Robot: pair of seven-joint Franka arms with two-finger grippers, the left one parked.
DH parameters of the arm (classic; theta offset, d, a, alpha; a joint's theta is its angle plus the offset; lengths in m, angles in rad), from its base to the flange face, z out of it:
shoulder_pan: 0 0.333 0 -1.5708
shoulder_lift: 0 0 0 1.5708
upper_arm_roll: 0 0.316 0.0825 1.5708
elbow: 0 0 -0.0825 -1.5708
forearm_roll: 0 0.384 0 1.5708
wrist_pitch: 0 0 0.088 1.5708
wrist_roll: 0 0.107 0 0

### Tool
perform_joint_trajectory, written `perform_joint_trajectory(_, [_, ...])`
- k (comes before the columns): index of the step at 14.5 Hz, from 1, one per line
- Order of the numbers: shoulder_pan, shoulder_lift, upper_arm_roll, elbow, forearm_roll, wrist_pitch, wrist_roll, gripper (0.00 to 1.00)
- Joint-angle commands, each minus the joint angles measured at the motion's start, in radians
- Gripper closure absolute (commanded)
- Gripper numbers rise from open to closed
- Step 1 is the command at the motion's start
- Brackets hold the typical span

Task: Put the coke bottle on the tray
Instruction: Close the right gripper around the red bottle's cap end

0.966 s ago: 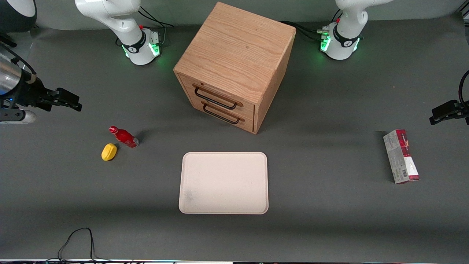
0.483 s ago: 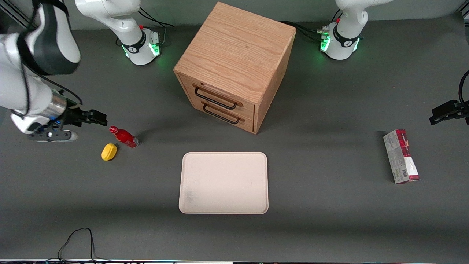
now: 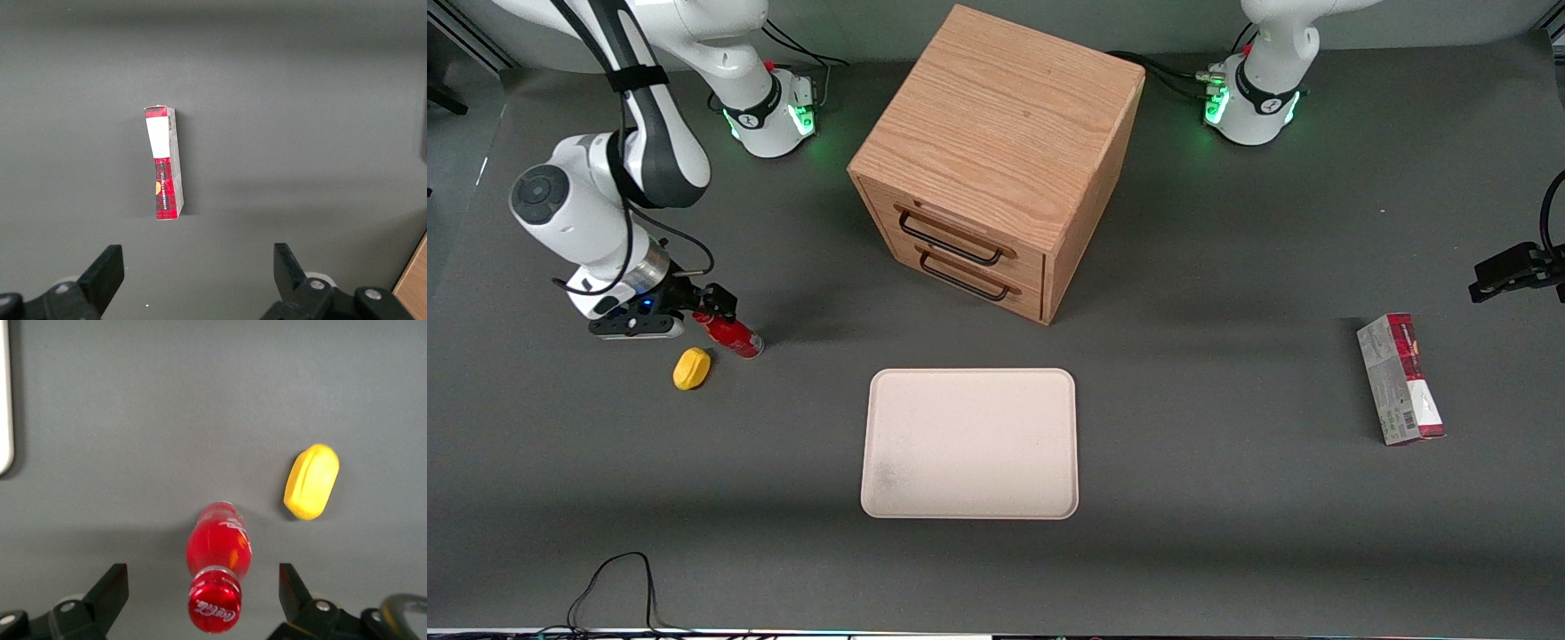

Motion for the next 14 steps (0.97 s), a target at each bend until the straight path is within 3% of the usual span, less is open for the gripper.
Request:
perform_joint_trajectory(1, [-0.004, -0.013, -0.002, -0.02, 0.024, 0.022, -0.042, 0.0])
perform_joint_trajectory(5, [-0.002, -0.005, -0.003, -0.018, 0.024, 0.022, -0.043, 0.05])
perform_joint_trajectory(6, [-0.004, -0.005, -0.003, -0.018, 0.024, 0.022, -0.048, 0.17])
perform_joint_trajectory(7, [-0.004, -0.003, -0.003, -0.018, 0.024, 0.022, -0.048, 0.35])
perform_joint_trajectory(8, [-0.004, -0.003, -0.003, -0.018, 0.026, 0.022, -0.048, 0.6])
perform_joint_trajectory(10, [-0.004, -0.003, -0.003, -0.015, 0.026, 0.02, -0.048, 0.96])
perform_joint_trajectory(14, [-0.007, 0.007, -0.003, 0.006, 0.024, 0.016, -0.048, 1.0])
